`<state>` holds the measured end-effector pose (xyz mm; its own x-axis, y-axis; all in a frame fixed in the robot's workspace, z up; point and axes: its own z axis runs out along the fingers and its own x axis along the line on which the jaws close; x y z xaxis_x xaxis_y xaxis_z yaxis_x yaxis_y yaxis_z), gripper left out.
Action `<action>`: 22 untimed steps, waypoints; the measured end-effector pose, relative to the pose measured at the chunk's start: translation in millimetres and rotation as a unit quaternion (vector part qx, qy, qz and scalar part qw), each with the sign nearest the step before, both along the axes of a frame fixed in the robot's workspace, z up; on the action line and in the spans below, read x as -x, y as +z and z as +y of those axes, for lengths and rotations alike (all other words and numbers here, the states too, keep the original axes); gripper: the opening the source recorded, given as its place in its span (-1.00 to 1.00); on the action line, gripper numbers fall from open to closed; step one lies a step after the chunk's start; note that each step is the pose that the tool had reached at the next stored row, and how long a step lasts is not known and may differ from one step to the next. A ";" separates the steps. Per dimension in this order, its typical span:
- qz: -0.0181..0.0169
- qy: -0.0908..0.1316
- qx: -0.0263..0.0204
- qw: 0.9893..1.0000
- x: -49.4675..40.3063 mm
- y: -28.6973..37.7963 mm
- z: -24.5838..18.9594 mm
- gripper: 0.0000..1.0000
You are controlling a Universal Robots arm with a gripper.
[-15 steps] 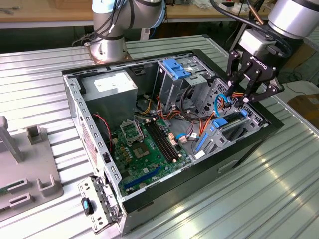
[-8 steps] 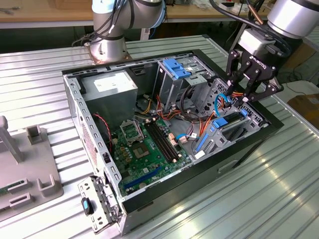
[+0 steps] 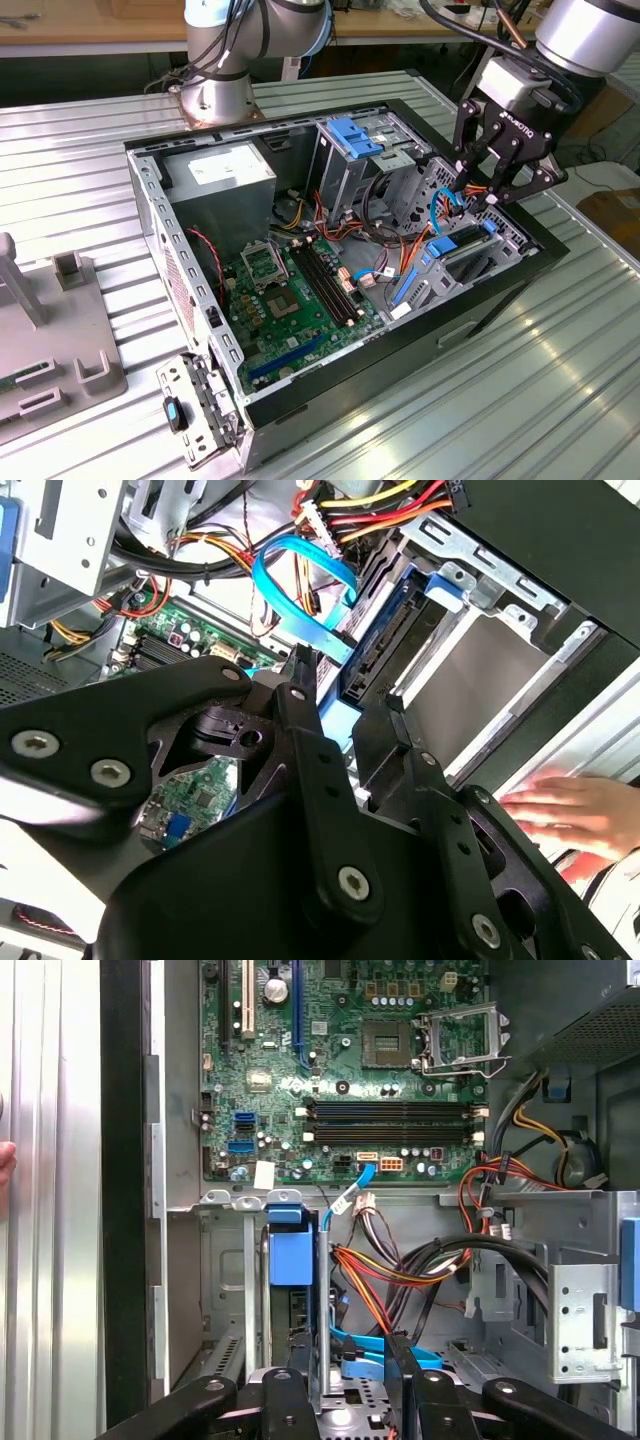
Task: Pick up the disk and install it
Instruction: 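Insert the first disk wire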
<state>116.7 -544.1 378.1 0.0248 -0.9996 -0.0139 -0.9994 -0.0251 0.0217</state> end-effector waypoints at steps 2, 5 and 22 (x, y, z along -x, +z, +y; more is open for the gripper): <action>0.000 0.000 0.000 1.000 0.0 0.0 0.2 -0.15; 0.000 0.000 0.000 1.000 0.0 0.0 0.8 -0.15; 0.000 0.000 0.000 1.000 -11.5 -15.1 3.5 -0.15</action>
<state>128.2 -540.6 363.1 0.0248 -0.9996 -0.0134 -0.9994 -0.0251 0.0217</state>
